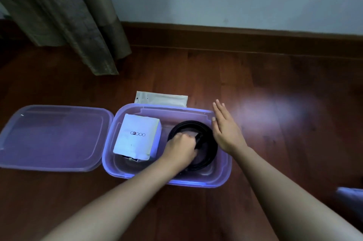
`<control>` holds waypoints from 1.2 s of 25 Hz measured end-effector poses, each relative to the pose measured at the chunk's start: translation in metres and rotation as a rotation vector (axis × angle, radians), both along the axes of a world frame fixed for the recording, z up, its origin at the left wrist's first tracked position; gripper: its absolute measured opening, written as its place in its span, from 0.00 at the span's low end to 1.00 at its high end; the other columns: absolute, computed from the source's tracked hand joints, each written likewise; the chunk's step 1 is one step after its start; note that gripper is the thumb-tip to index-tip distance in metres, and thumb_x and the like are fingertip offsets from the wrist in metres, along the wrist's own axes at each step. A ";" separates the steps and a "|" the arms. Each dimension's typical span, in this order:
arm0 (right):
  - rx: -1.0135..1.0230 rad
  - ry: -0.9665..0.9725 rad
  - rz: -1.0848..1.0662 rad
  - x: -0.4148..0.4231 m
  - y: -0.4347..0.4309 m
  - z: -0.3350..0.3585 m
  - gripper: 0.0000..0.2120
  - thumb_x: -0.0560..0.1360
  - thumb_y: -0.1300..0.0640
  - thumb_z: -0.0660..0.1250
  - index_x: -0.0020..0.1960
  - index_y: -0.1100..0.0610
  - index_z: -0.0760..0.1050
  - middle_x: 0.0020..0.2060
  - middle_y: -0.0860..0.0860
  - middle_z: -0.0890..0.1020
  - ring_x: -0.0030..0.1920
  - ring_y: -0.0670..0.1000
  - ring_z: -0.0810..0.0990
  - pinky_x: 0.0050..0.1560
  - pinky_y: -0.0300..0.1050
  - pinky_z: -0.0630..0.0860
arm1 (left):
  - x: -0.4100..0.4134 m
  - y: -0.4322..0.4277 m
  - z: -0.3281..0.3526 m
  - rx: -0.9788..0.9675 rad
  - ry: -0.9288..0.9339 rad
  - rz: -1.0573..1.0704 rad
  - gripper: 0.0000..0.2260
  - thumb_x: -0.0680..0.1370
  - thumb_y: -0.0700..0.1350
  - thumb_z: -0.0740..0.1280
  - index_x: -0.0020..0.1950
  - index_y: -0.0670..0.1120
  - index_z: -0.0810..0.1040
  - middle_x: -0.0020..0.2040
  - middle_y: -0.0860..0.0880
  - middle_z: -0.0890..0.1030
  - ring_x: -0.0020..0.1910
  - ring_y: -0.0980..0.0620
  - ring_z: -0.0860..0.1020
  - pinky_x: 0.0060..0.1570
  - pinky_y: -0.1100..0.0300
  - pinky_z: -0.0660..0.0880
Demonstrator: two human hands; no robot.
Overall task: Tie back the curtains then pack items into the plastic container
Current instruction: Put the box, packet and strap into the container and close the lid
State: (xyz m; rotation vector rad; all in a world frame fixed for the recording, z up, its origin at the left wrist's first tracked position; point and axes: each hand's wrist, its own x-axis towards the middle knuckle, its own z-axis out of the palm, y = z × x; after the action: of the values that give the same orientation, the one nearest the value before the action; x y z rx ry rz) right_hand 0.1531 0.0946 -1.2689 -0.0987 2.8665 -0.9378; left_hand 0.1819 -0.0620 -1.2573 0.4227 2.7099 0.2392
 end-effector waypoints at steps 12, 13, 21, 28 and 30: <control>0.375 0.074 0.068 0.004 -0.005 -0.007 0.35 0.73 0.44 0.35 0.77 0.57 0.47 0.77 0.50 0.49 0.77 0.51 0.44 0.74 0.49 0.42 | -0.149 -0.095 0.018 0.133 0.119 0.249 0.18 0.77 0.43 0.65 0.67 0.42 0.74 0.65 0.40 0.76 0.65 0.42 0.73 0.66 0.53 0.68; 0.385 0.072 0.072 0.004 -0.005 -0.007 0.36 0.72 0.43 0.34 0.77 0.57 0.47 0.77 0.50 0.49 0.77 0.51 0.44 0.74 0.49 0.42 | -0.159 -0.099 0.009 0.033 -0.008 0.170 0.22 0.77 0.42 0.66 0.71 0.42 0.69 0.70 0.41 0.71 0.70 0.43 0.68 0.70 0.55 0.63; 0.367 0.106 0.067 0.003 -0.006 -0.011 0.36 0.73 0.43 0.36 0.77 0.58 0.49 0.77 0.52 0.52 0.77 0.52 0.46 0.72 0.46 0.40 | -0.175 -0.080 -0.004 -0.416 -0.181 0.024 0.21 0.75 0.39 0.64 0.68 0.48 0.68 0.67 0.43 0.71 0.67 0.42 0.68 0.62 0.45 0.65; 0.431 0.242 0.015 0.003 -0.008 -0.012 0.32 0.75 0.45 0.45 0.74 0.61 0.60 0.73 0.55 0.66 0.74 0.54 0.60 0.73 0.52 0.44 | -0.138 -0.090 0.051 0.299 0.218 0.368 0.11 0.73 0.43 0.69 0.55 0.43 0.78 0.52 0.38 0.81 0.52 0.38 0.78 0.48 0.51 0.73; 0.403 0.470 -0.003 0.004 -0.013 -0.010 0.25 0.77 0.49 0.52 0.68 0.61 0.69 0.64 0.57 0.77 0.66 0.55 0.74 0.69 0.53 0.54 | -0.095 -0.086 0.060 0.632 0.212 0.474 0.14 0.71 0.42 0.72 0.56 0.45 0.79 0.50 0.43 0.84 0.49 0.45 0.81 0.50 0.51 0.77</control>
State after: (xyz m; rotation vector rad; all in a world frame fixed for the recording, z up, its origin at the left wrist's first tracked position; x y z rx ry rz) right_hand 0.1567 0.0819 -1.2785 -0.3106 3.4197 -0.3490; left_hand 0.0869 -0.1484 -1.1968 -0.0502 2.8525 1.2599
